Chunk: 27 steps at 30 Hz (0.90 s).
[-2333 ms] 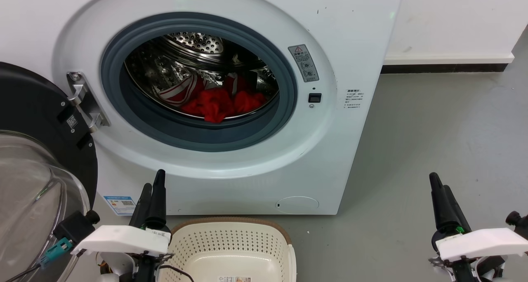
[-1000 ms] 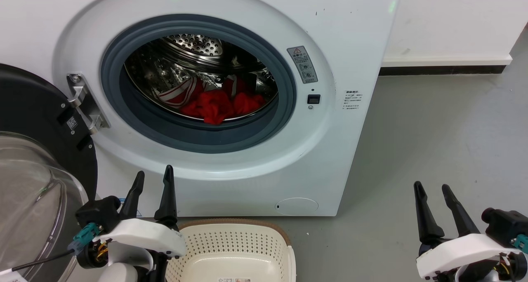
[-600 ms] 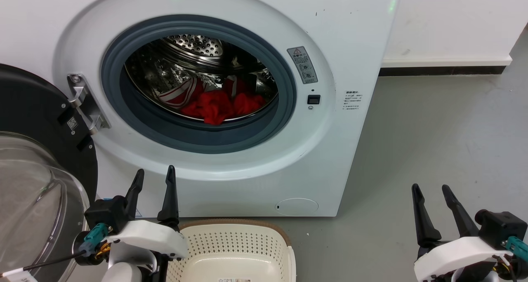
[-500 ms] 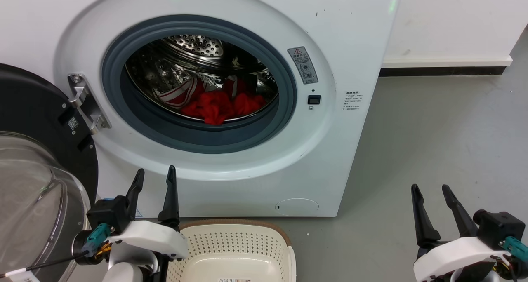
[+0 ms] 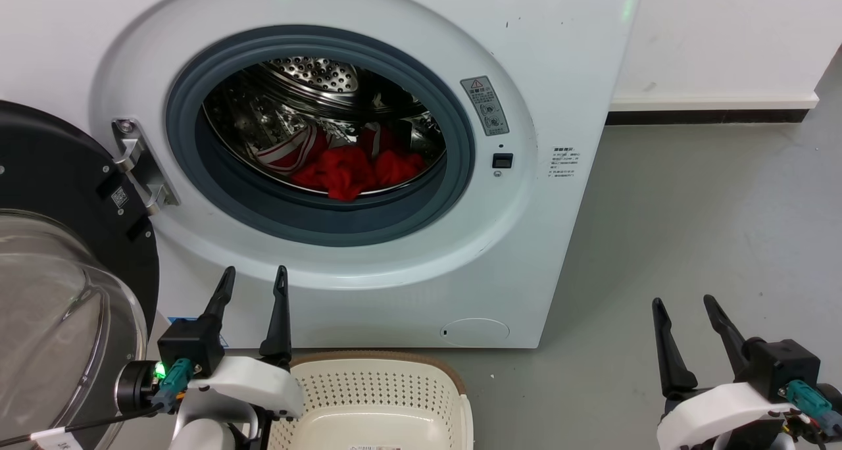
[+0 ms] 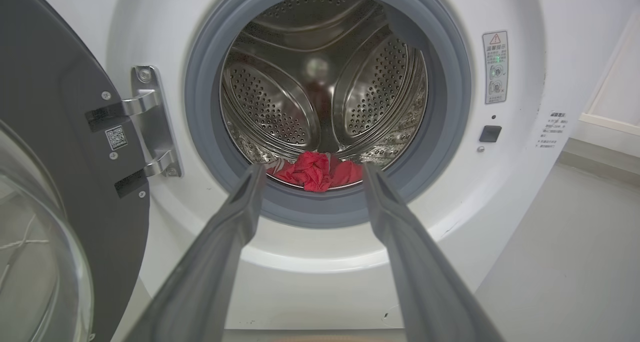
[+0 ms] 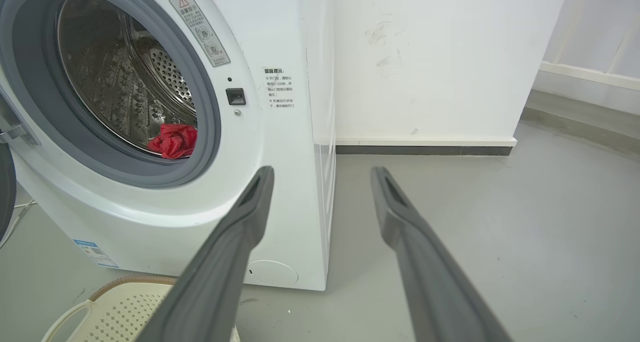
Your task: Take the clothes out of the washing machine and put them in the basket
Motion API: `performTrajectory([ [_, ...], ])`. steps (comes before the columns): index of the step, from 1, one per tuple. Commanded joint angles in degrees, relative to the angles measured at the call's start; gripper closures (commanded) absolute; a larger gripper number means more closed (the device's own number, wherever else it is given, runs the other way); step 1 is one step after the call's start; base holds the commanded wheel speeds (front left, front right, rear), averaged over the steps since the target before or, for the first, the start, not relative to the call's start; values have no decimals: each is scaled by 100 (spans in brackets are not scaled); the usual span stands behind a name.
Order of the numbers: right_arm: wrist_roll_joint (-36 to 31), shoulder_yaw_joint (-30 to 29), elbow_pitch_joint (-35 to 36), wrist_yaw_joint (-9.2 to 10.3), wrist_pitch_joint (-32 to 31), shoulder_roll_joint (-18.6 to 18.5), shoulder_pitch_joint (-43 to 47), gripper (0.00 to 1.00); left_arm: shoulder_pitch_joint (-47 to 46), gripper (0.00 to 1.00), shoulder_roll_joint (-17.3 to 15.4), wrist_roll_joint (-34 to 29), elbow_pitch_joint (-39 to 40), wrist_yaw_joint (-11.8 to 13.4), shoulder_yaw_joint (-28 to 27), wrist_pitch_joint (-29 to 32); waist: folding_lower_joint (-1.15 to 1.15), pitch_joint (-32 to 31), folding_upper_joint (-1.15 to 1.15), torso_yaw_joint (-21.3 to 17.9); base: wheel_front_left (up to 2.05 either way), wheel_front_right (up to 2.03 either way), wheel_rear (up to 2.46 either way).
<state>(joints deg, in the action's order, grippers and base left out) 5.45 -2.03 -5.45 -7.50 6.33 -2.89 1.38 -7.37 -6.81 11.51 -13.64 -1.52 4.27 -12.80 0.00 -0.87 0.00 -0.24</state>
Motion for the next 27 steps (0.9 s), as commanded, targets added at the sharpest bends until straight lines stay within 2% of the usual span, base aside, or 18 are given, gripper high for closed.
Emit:
performTrajectory([
  [1, -102, 8, 22, 1, 34, 1, 57, 0, -74, 0, -17, -108, -11, -11, 13, -45, 0, -3, 0, 2, 0, 0, 0],
  [21, -934, 34, 65, 3, 146, 4, 118, 0, -116, 0, 54, -915, -213, 44, -10, -254, 0, -2, 0, 66, 0, 0, 0],
  [27, -820, 10, 34, 3, 155, 4, 116, 0, -93, 0, 69, -862, -221, 14, -51, -242, 0, -1, 0, 83, 0, 0, 0],
])
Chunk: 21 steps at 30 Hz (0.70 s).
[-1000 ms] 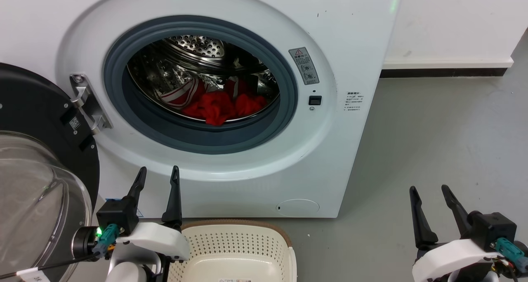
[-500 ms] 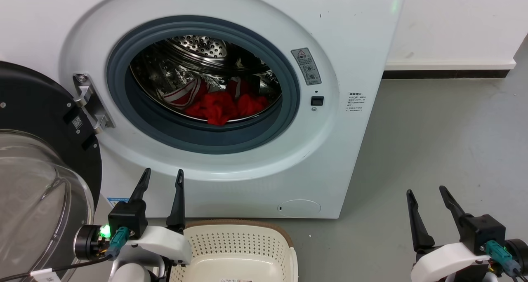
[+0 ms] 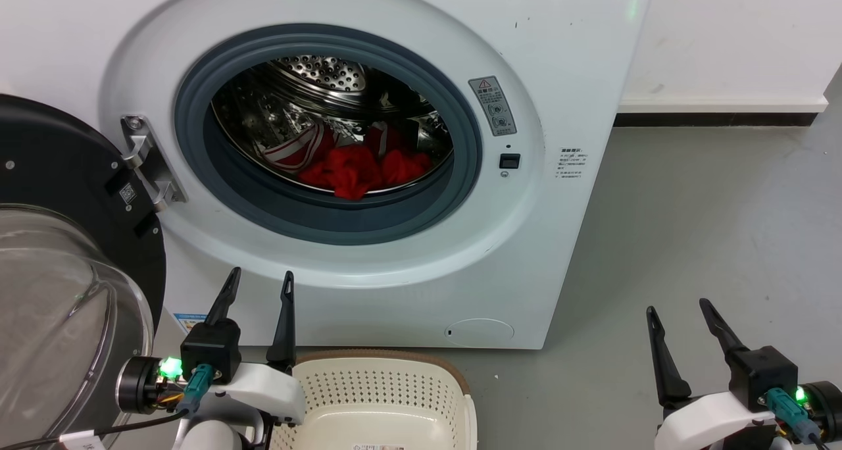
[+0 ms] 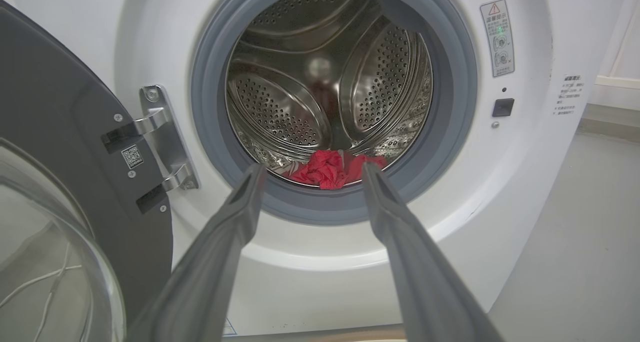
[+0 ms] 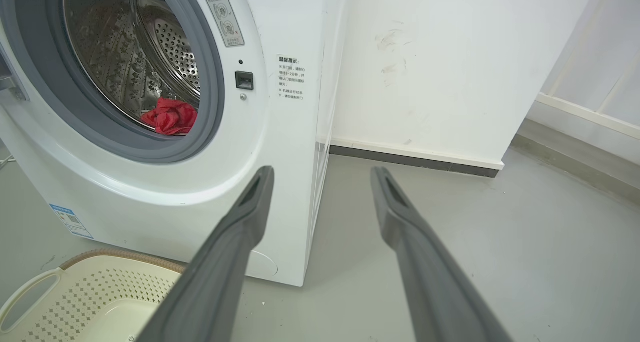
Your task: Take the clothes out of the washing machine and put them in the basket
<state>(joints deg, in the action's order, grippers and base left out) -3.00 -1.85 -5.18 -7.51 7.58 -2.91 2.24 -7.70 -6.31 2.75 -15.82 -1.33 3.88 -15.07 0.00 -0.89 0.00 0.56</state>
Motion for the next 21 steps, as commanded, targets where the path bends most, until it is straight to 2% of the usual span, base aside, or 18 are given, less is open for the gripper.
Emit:
performTrajectory([
  [1, 35, -10, 4, 4, 35, 5, 30, 0, -53, 0, 22, 18, -4, -10, -19, -16, 0, 1, 0, 4, 0, 0, 0],
  [21, 63, 13, 62, 4, -8, 5, 48, 0, -86, 0, 83, 33, -111, -41, -121, -16, 0, 8, 0, -7, 0, 0, 0],
])
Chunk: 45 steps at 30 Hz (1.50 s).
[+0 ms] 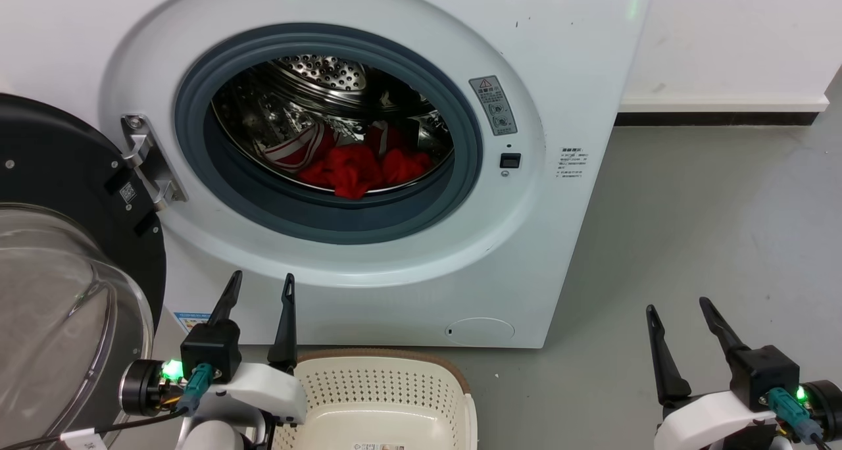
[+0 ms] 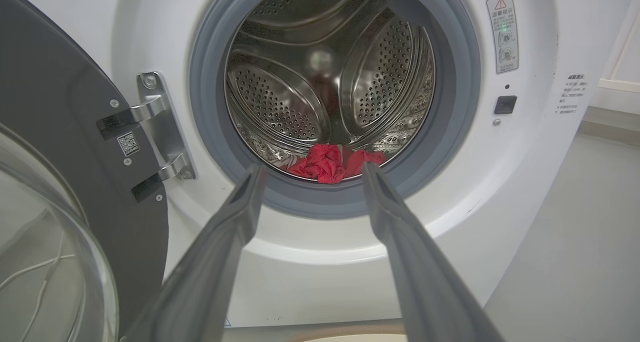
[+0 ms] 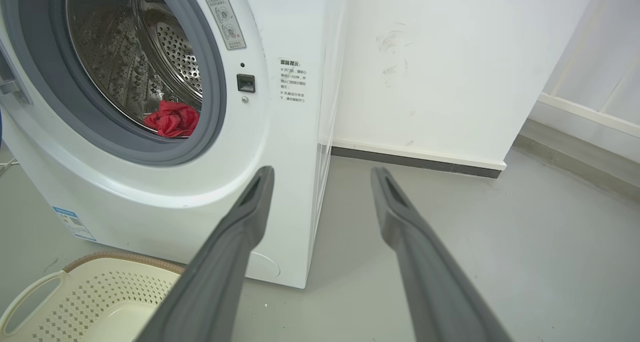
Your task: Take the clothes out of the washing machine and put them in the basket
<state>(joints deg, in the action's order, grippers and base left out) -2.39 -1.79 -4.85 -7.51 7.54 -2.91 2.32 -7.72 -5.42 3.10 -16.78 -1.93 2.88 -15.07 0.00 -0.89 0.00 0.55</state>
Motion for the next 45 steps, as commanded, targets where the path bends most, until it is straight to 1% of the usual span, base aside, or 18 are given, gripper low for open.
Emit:
performTrajectory([
  [1, -6, 15, 38, 4, -15, 5, 35, 0, -107, 0, -4, -4, -32, 20, -26, -16, 0, 21, 0, -17, 0, 0, 0],
  [5, -15, 76, 70, 4, -39, 4, -41, 0, -199, 0, 6, 13, -160, 22, -52, -16, 0, 110, 0, -136, 0, 0, 0],
  [8, -4, 125, 146, 4, -55, 6, -145, 0, -402, 0, -28, 15, -292, 37, -95, -15, 0, 341, 0, -292, 0, 0, 0],
  [13, 24, 207, 235, 4, -23, 6, -336, 0, -974, 0, -119, 76, -593, 84, -270, -16, 0, 945, 0, -605, 0, 0, 0],
  [15, 39, 261, 269, 4, 5, 6, -444, 0, -1249, 0, -214, 99, -746, 106, -358, -16, 0, 1287, 0, -749, 0, 0, 0],
  [20, 167, 365, 237, 4, 193, 8, -805, 0, -2082, 0, -522, 82, -1157, 120, -512, -15, 0, 2077, 0, -1055, 0, 0, 0],
  [23, 251, 427, 192, 4, 337, 10, -1015, 0, -2604, 0, -763, 42, -1422, 88, -563, -15, 0, 2516, 0, -1203, 0, 0, 0],
  [29, 516, 590, -67, 5, 576, 11, -1407, 0, -3662, 0, -1217, -77, -2065, -44, -494, 31, 0, 3192, 0, -1478, 0, 0, 0],
  [34, 717, 813, -358, 5, 714, 8, -1647, 0, -4455, 0, -1627, -202, -2545, -149, -403, 207, 0, 3548, 0, -1715, 0, 0, 0],
  [39, 891, 975, -548, 4, 764, 10, -1818, 0, -5255, 0, -2060, -332, -2982, -267, -276, 559, 0, 3809, 0, -1940, 0, 0, 0],
  [42, 979, 1049, -581, 5, 760, 10, -1908, 0, -5741, 0, -2232, -451, -3174, -328, -125, 821, 0, 3915, 0, -2036, 0, 0, 0],
  [45, 1071, 1114, -540, 5, 763, 10, -1959, 0, -6198, 0, -2380, -588, -3350, -412, 91, 1209, 0, 4003, 0, -2112, 0, 0, 0],
])
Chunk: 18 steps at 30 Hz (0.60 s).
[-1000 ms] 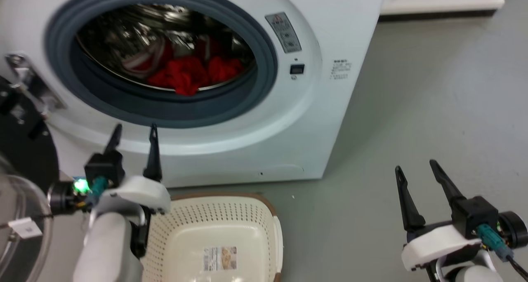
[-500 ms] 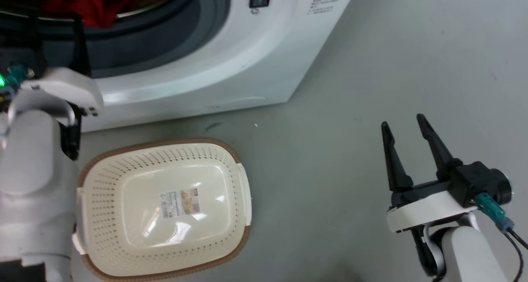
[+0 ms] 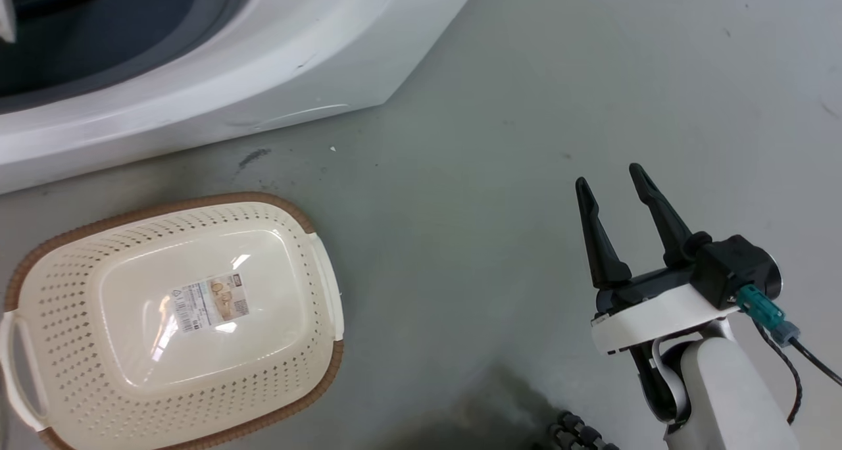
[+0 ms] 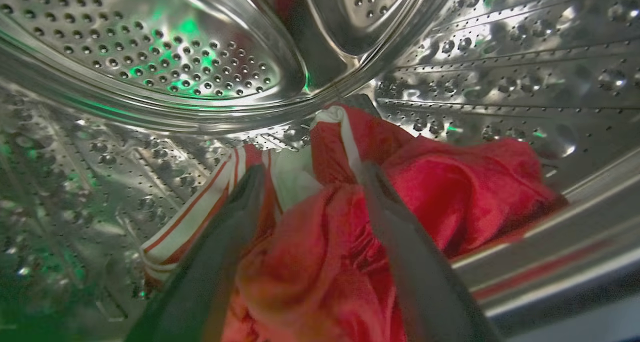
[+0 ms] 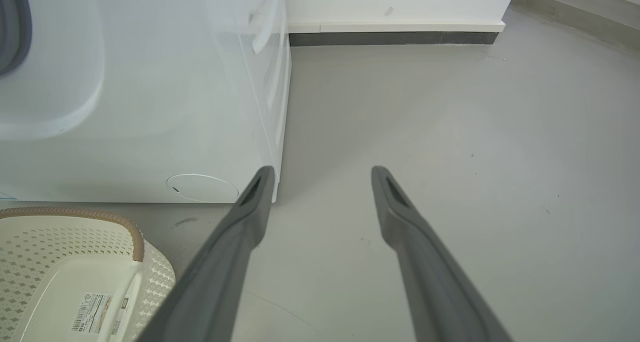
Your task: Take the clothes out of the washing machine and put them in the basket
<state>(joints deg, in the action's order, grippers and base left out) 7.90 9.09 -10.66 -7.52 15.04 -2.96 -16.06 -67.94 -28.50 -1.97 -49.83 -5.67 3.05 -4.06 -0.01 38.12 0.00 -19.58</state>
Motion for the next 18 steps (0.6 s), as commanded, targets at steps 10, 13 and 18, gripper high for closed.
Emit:
performTrajectory([
  [10, 213, 198, 42, 6, 13, 13, -177, 0, -1289, 0, -365, -11, -788, -178, 1074, 2232, 1, 228, 0, -259, 0, 0, 0],
  [13, 255, 242, 28, 5, 14, 14, -173, 0, -1450, 0, -535, 337, -976, -174, 1419, 2979, 1, 255, 0, -310, 0, 0, 0],
  [18, 346, 274, 3, 6, 14, 13, -173, 0, -1504, 0, -711, 957, -1089, -177, 1693, 4087, 1, 291, 0, -383, 0, 0, 0],
])
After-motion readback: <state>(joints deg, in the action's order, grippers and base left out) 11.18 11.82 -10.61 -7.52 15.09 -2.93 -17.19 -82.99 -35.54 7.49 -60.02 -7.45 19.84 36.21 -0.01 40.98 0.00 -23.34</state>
